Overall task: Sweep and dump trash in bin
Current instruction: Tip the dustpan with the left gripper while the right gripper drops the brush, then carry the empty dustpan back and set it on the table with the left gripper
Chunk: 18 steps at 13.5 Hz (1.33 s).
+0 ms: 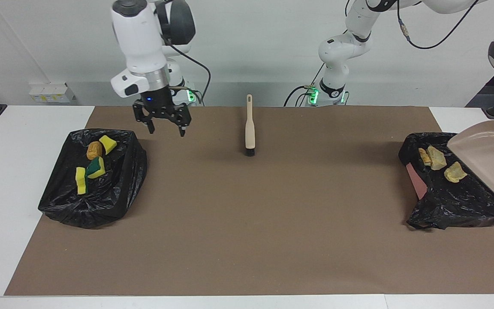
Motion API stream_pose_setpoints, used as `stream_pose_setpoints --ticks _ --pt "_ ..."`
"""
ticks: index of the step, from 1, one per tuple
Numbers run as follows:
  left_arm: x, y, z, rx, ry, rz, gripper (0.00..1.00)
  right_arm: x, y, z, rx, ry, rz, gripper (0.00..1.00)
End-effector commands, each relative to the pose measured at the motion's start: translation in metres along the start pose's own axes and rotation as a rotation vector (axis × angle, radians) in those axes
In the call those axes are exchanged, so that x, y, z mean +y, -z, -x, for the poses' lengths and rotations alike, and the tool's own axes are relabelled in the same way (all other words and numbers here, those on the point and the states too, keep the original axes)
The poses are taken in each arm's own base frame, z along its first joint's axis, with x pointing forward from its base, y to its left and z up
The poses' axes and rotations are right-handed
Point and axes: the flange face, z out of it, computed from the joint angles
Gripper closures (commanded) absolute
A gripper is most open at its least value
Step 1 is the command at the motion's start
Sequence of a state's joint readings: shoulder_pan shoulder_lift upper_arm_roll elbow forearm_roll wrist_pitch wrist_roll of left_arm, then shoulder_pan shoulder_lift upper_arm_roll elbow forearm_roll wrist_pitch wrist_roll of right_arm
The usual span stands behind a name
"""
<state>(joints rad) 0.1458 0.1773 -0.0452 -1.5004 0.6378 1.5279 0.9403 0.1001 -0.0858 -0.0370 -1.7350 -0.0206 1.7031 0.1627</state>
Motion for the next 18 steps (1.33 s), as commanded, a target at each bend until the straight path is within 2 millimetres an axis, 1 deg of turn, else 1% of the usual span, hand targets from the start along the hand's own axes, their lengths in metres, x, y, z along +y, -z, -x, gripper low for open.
stream_pose_setpoints --ticks 1,2,4,5,6,8,9,10,11,12,13,14,16,17,18 --pt "0.043 0.026 -0.024 0.032 0.204 0.094 1.0 0.032 0.02 0.005 -0.02 0.015 0.011 0.0" --pt "0.056 0.034 -0.035 0.055 0.273 0.141 1.0 0.042 0.025 0.006 -0.021 0.024 0.011 0.0" --pt "0.082 0.05 -0.059 0.111 0.404 0.24 1.0 0.049 0.024 0.006 -0.028 0.018 0.009 0.0" --pt "0.094 0.058 -0.071 0.134 0.461 0.284 1.0 0.057 0.024 0.006 -0.029 -0.004 0.002 0.0" --pt "0.105 0.064 -0.083 0.159 0.525 0.329 1.0 0.059 0.025 0.005 -0.023 -0.012 -0.007 0.0" --pt "0.128 0.076 -0.106 0.238 0.689 0.435 1.0 0.057 0.026 0.005 -0.014 -0.015 -0.009 0.0" --pt "0.141 0.084 -0.118 0.279 0.714 0.461 1.0 0.057 0.025 0.003 -0.013 -0.011 0.004 0.0" --pt "0.148 0.088 -0.126 0.312 0.708 0.477 1.0 0.06 0.025 0.002 -0.012 -0.016 0.004 0.0" --pt "0.159 0.093 -0.144 0.335 0.681 0.487 1.0 0.067 0.026 0.003 -0.01 -0.029 -0.014 0.0" --pt "0.172 0.097 -0.164 0.358 0.648 0.474 1.0 0.076 0.034 0.004 0.004 -0.038 -0.024 0.0" --pt "0.184 0.102 -0.177 0.38 0.626 0.463 1.0 0.075 0.042 0.008 0.014 -0.028 -0.009 0.0" --pt "0.195 0.104 -0.194 0.384 0.603 0.467 1.0 0.072 0.045 0.011 0.013 -0.02 -0.002 0.0" --pt "0.219 0.115 -0.22 0.406 0.595 0.473 1.0 0.076 0.049 0.014 0.022 -0.023 0.001 0.0" --pt "0.236 0.118 -0.241 0.408 0.61 0.472 1.0 0.073 0.047 0.013 0.017 -0.013 0.016 0.0" --pt "0.25 0.121 -0.258 0.42 0.623 0.47 1.0 0.074 0.045 0.012 0.013 -0.007 0.025 0.0"
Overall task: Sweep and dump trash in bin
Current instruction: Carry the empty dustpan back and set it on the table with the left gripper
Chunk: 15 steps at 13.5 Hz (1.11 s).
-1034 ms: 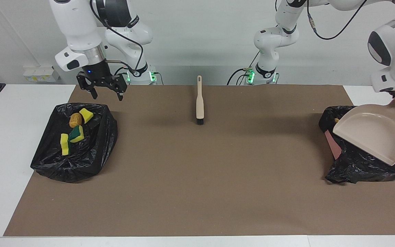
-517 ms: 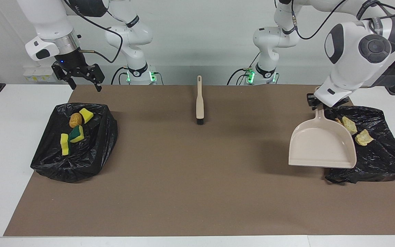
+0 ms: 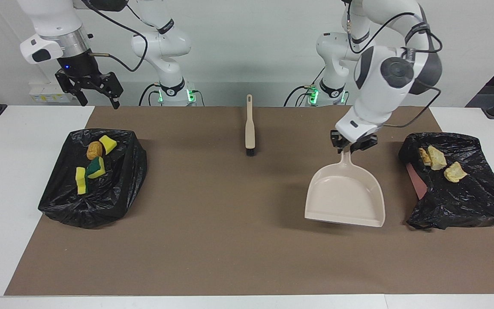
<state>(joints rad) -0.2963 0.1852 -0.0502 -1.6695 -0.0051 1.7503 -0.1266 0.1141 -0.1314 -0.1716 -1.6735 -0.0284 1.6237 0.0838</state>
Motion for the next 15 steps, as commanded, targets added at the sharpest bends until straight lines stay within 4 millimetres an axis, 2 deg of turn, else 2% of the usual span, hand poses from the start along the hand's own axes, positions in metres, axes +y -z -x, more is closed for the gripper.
stream_pose_setpoints --ticks 1,2,4,6,7,9,10,12,13,14,15 --pt "0.046 -0.022 -0.011 0.044 0.031 0.016 1.0 0.002 0.0 0.002 -0.009 0.052 0.034 0.0" --pt "0.057 -0.027 -0.013 0.051 0.037 0.026 1.0 0.007 0.002 0.002 -0.008 0.052 0.036 0.0" --pt "0.092 -0.044 -0.015 0.056 0.009 0.028 1.0 0.004 -0.002 0.007 -0.028 0.051 0.032 0.0" --pt "0.113 -0.064 -0.019 0.066 0.032 0.081 1.0 0.003 0.0 0.01 -0.038 0.052 0.022 0.0" --pt "0.125 -0.069 -0.015 0.068 0.027 0.088 1.0 0.004 0.0 0.01 -0.037 0.05 0.02 0.0" --pt "0.155 -0.091 -0.012 0.048 0.062 0.08 1.0 0.004 0.001 0.01 -0.035 0.05 0.02 0.0" --pt "0.169 -0.097 -0.011 0.06 0.085 0.085 1.0 0.004 0.0 0.009 -0.036 0.05 0.021 0.0" --pt "0.183 -0.104 -0.011 0.077 0.09 0.092 1.0 0.002 0.001 0.009 -0.035 0.053 0.017 0.0" --pt "0.202 -0.106 -0.002 0.074 0.062 0.089 1.0 0.002 0.001 0.009 -0.035 0.053 0.017 0.0" --pt "0.201 -0.106 -0.002 0.072 0.067 0.09 0.8 0.002 0.001 0.009 -0.035 0.053 0.017 0.0" --pt "0.195 -0.108 -0.004 0.067 0.074 0.088 0.3 0.002 0.001 0.009 -0.033 0.051 0.019 0.0"
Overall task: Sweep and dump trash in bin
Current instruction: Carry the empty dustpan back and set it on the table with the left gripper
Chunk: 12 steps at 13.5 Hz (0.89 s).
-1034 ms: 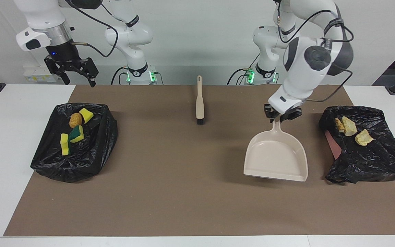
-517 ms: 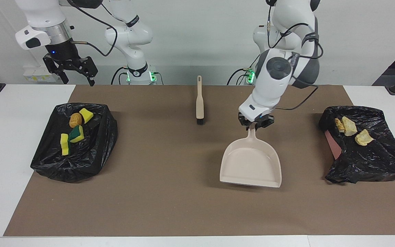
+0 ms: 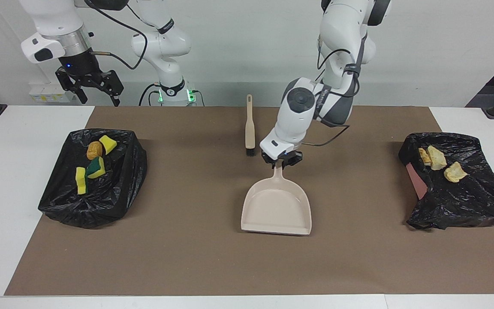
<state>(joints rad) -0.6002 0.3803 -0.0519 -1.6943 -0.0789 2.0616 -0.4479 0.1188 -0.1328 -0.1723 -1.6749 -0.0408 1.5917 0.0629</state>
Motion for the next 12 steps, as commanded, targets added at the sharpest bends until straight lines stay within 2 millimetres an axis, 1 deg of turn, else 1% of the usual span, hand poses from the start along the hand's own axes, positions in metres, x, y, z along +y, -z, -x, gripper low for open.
stream_pose_setpoints --ticks 1,2,3,5,6,7,10,12 --pt "-0.01 -0.002 0.001 -0.007 0.014 0.002 0.0 0.002 0.003 0.005 -0.005 0.028 0.004 0.0" --pt "-0.012 0.0 0.004 -0.014 0.023 -0.001 0.0 0.002 0.003 0.005 -0.002 0.027 0.004 0.0" --pt "-0.027 0.007 0.001 -0.024 0.049 -0.006 0.0 0.002 0.003 0.005 -0.004 0.027 0.004 0.0" --pt "-0.068 0.035 -0.008 -0.037 0.104 -0.008 0.0 0.002 0.003 0.005 -0.004 0.027 0.004 0.0" --pt "-0.085 0.042 -0.012 -0.047 0.131 -0.013 0.0 0.002 0.003 0.005 -0.004 0.027 0.004 0.0" --pt "-0.101 0.056 -0.015 -0.033 0.156 -0.01 0.0 0.002 0.003 0.005 -0.004 0.027 0.004 0.0" --pt "-0.171 0.085 -0.032 0.002 0.257 0.002 0.0 0.002 0.003 0.005 -0.004 0.029 0.004 0.0" --pt "-0.214 0.098 -0.04 0.018 0.268 0.006 0.0 0.002 0.003 0.005 -0.002 0.029 0.004 0.0"
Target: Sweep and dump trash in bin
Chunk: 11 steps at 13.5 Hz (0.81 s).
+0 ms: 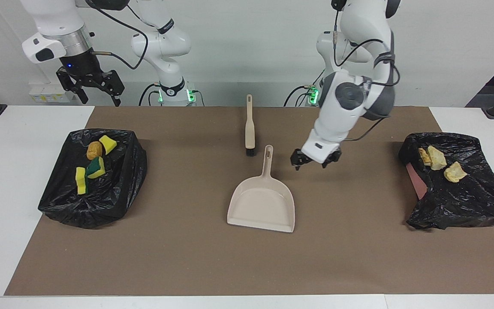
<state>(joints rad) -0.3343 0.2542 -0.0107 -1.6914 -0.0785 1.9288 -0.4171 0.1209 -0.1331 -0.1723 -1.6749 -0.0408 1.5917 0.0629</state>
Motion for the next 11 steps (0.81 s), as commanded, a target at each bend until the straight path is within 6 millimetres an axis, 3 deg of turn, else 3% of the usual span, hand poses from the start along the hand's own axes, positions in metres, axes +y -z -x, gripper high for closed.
stream_pose_setpoints --ticks 1,4,5,8,9,11 --pt "-0.051 0.022 -0.016 0.004 -0.011 0.007 0.0 0.003 0.003 0.005 -0.004 0.025 0.004 0.0" --pt "-0.125 0.052 -0.028 -0.002 -0.065 0.013 0.0 0.005 0.003 0.006 -0.006 0.022 0.004 0.0" --pt "-0.14 0.061 -0.027 -0.005 -0.099 0.014 0.0 0.007 0.003 0.005 -0.004 0.019 0.004 0.0" --pt "-0.178 0.093 -0.022 0.034 -0.16 0.011 0.0 0.009 0.003 0.004 0.0 0.016 0.001 0.0" --pt "-0.181 0.103 -0.016 0.041 -0.157 0.011 0.0 0.014 0.003 0.003 0.0 0.005 -0.003 0.0" --pt "-0.193 0.12 -0.007 0.038 -0.151 -0.002 0.0 0.005 0.004 0.002 0.009 0.014 -0.013 0.0"
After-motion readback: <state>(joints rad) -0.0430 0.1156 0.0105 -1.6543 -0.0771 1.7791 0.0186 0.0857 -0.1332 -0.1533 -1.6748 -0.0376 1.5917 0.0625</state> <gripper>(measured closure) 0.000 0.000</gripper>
